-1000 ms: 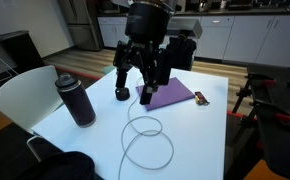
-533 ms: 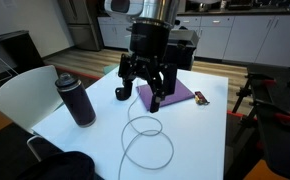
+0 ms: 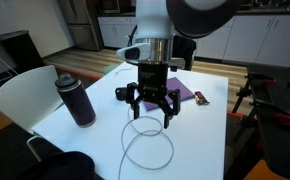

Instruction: Place the cable's left and right ends in the center

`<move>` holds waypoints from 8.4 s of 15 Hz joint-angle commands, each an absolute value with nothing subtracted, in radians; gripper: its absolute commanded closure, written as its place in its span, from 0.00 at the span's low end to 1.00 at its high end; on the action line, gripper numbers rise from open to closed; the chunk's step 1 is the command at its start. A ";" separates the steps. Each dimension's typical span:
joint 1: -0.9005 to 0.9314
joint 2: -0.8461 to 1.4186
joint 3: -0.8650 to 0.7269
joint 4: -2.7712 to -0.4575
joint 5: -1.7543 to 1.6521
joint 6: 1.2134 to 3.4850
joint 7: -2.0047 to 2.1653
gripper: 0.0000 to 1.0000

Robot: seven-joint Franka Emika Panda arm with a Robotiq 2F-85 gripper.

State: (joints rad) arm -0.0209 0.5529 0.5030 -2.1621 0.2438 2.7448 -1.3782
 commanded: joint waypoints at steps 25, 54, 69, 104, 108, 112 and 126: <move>0.052 1.077 0.587 -1.762 -0.130 2.919 -1.499 0.00; 0.152 1.313 0.583 -1.415 -0.110 2.771 -1.438 0.99; 0.272 0.745 0.308 -1.920 -0.176 2.760 -0.795 0.98; 0.130 0.348 -0.008 -2.261 -0.350 2.933 -0.225 0.00; 0.133 0.388 -0.124 -2.174 -0.349 2.974 -0.088 0.00; 0.041 0.441 -0.174 -2.083 -0.279 2.999 -0.066 0.00; -0.182 0.733 -0.087 -1.844 -0.132 3.121 -0.118 0.00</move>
State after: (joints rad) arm -0.1852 0.7344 -0.0845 -1.8431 -0.1430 3.1225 -0.1095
